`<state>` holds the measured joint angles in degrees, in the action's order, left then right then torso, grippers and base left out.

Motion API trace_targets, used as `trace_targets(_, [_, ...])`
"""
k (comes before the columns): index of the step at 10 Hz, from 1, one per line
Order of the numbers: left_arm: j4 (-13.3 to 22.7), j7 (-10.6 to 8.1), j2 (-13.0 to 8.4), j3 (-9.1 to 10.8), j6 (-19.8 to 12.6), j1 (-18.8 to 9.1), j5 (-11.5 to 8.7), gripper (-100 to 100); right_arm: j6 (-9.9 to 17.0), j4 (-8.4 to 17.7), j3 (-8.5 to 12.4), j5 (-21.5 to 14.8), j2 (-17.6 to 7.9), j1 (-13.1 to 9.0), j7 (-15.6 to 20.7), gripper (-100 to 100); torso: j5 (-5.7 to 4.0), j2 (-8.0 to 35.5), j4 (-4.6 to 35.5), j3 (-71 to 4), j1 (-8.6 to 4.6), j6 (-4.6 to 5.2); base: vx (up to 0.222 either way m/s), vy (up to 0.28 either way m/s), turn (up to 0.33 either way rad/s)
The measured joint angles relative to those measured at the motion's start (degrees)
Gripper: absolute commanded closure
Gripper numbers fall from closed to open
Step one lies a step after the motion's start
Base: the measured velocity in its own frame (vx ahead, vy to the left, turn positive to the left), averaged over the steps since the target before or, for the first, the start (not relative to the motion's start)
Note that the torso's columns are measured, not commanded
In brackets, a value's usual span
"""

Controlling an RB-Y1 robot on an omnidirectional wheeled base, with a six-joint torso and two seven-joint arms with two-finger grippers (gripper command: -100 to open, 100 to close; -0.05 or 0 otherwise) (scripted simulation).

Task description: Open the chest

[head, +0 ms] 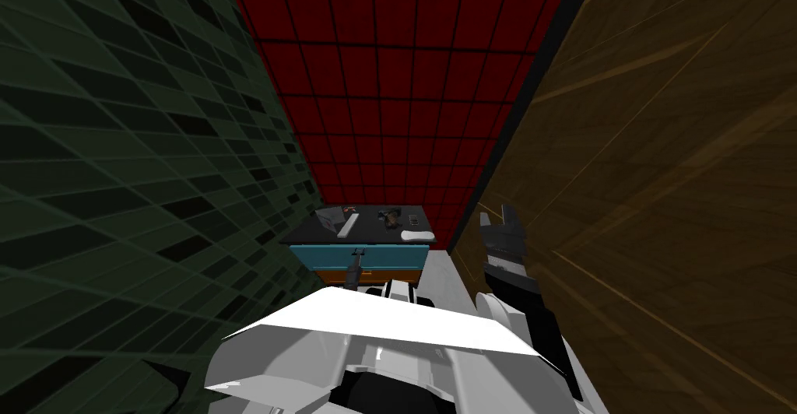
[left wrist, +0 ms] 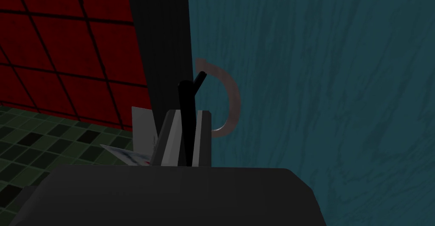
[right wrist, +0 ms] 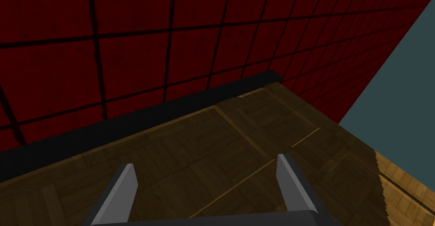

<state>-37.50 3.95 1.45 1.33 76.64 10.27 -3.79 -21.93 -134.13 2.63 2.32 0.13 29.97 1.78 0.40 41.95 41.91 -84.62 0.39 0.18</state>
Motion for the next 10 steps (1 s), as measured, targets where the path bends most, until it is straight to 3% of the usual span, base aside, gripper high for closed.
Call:
trace_targets(3, [0.3,-0.87,0.0,-0.70,0.0,-0.4,2.0,100,0.0,0.0,0.0,0.0,0.0,0.0,0.0,0,-0.10,-0.1,-0.1,-0.1,-0.29,-0.09,0.018,-0.009,0.151])
trace_targets(6, [2.7,-1.06,-0.3,-0.33,1.5,-1.8,1.8,100,0.0,0.0,0.0,0.0,0.0,0.0,0.0,0,-0.10,-0.1,0.0,-0.1,-0.24,-0.06,-0.034,0.005,0.002])
trace_targets(10, [1.0,-0.97,-0.4,-0.44,-2.6,-4.2,2.1,100,0.0,0.0,0.0,0.0,0.0,0.0,0.0,0,-0.24,0.3,0.2,0.1,-0.43,-0.10,-0.145,-0.007,0.026])
